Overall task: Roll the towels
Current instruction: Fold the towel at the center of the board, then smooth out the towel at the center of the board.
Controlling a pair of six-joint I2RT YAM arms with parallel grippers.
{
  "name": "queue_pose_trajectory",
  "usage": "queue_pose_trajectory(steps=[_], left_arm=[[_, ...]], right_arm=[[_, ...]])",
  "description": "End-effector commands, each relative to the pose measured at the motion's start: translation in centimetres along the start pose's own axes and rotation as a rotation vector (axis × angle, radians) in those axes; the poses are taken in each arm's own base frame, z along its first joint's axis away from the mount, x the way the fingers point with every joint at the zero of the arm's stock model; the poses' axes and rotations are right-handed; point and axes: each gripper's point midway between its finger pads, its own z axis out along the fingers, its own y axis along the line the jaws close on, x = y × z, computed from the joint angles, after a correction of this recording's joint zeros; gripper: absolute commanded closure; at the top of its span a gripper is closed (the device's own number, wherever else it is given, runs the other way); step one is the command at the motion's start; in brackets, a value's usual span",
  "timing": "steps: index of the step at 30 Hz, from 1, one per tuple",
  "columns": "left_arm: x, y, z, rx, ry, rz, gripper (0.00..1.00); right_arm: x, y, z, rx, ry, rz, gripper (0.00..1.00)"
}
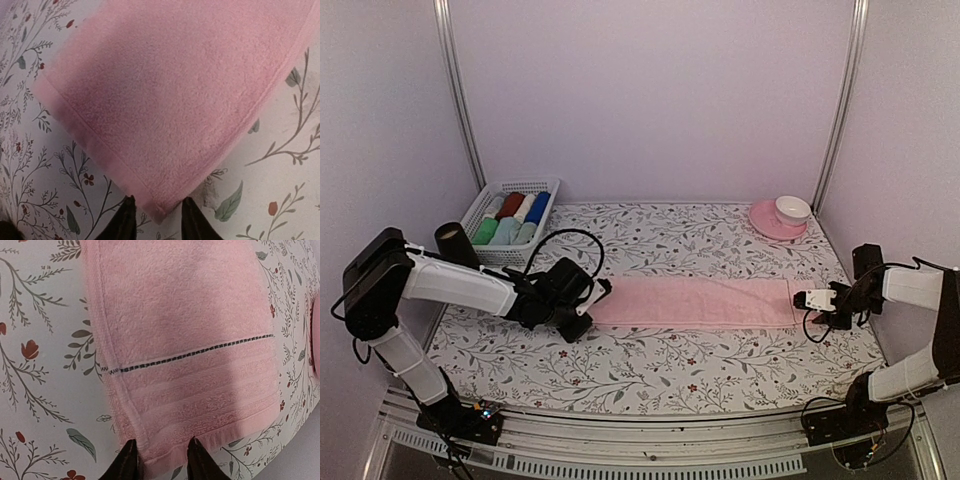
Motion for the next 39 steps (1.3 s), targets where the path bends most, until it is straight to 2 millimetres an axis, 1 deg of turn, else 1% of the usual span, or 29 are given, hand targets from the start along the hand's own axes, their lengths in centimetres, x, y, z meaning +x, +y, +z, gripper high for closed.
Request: queue_pose_trajectory(steps=[1,4,5,6,7,9,12,14,16,17,18,19,20,21,22,23,24,26,27,28,29,30,32,33,35,36,39], left_arm=[[-0.9,-0.1,-0.8,0.008,-0.022,-0.004,0.65],[-1.6,0.2,-1.7,0.006,-0.047,-0.015,0.64],[-2.0,0.2,-2.3,0.015,-0.065,-0.018,0.6],[-2.4,0.3,-2.9,0.019,-0.083,-0.023,0.53],[-2.9,0.5,-3.6,0.023,-0.109,-0.027,0.47],[-3.7,0.8,-5.1,0.025,-0.158,-0.034,0.41],[-4.8,1.8,-7.0,0.003,-0.22,-0.05,0.31],[-5.5,2.5,-8.0,-0.02,-0.261,-0.067,0.24],[-6.2,3.1,-8.3,-0.049,-0.294,-0.078,0.2],[-6.6,3.4,-8.3,-0.068,-0.303,-0.078,0.2],[-7.0,3.7,-8.1,-0.086,-0.305,-0.081,0.21],[-7.5,3.9,-7.9,-0.102,-0.306,-0.086,0.24],[-8.0,4.0,-7.6,-0.109,-0.309,-0.088,0.29],[-8.5,3.9,-6.9,-0.108,-0.304,-0.09,0.38],[-9.2,3.7,-6.4,-0.098,-0.312,-0.096,0.44],[-10.0,3.1,-5.9,-0.073,-0.32,-0.095,0.48],[-10.8,2.5,-5.4,-0.044,-0.33,-0.096,0.56],[-12.2,1.1,-4.3,0.024,-0.332,-0.098,0.76],[-13.4,0.3,-4.1,0.064,-0.345,-0.098,0.86],[-14.0,-0.7,-3.6,0.104,-0.344,-0.095,0.99],[-14.6,-1.7,-3.3,0.15,-0.347,-0.094,1.0],[-15.1,-2.8,-3.0,0.19,-0.349,-0.088,1.0],[-16.0,-4.7,-2.7,0.245,-0.358,-0.072,1.0],[-16.3,-5.6,-2.5,0.265,-0.36,-0.065,1.0],[-16.8,-7.3,-2.3,0.295,-0.368,-0.045,1.0],[-17.0,-8.3,-2.3,0.313,-0.368,-0.03,1.0],[-17.4,-10.9,-1.7,0.338,-0.368,0.012,1.0]], right_arm=[[0.3,0.4,0.2,-0.009,0.011,-0.012,0.62],[0.2,-0.1,-0.1,0.002,0.013,-0.009,0.58],[0.2,-0.4,-0.3,0.006,0.013,-0.008,0.55],[0.1,-0.7,-0.6,0.013,0.014,-0.007,0.51],[0.0,-0.9,-0.9,0.015,0.014,-0.004,0.49],[-0.1,-1.6,-1.5,0.031,0.019,-0.006,0.42],[-0.1,-2.7,-2.4,0.069,0.04,-0.022,0.32],[-0.1,-3.6,-3.1,0.088,0.05,-0.019,0.27],[-0.8,-4.6,-3.8,0.092,0.029,-0.013,0.25],[-1.4,-5.1,-4.3,0.087,0.006,0.003,0.25],[-2.2,-6.1,-4.9,0.099,-0.027,0.017,0.25],[-3.0,-7.1,-5.4,0.111,-0.059,0.047,0.26],[-3.8,-8.1,-5.8,0.121,-0.087,0.071,0.27],[-4.9,-9.0,-6.3,0.121,-0.116,0.12,0.29],[-6.0,-9.0,-6.2,0.099,-0.14,0.15,0.31],[-7.0,-9.0,-6.1,0.086,-0.161,0.16,0.35],[-8.3,-8.9,-5.9,0.074,-0.182,0.186,0.38],[-10.9,-8.3,-5.1,0.046,-0.219,0.203,0.47],[-12.1,-7.9,-4.6,0.027,-0.233,0.2,0.53],[-13.2,-7.8,-4.0,0.012,-0.248,0.221,0.57],[-14.8,-7.2,-3.4,-0.021,-0.265,0.223,0.6],[-15.9,-6.8,-2.8,-0.051,-0.276,0.225,0.63],[-17.7,-6.7,-1.6,-0.105,-0.291,0.26,0.71],[-18.7,-7.0,-1.4,-0.112,-0.305,0.265,0.72],[-19.6,-7.3,0.1,-0.137,-0.3,0.293,0.79],[-19.9,-7.7,0.8,-0.143,-0.295,0.307,0.8],[-20.4,-8.8,2.6,-0.161,-0.281,0.356,0.87]])
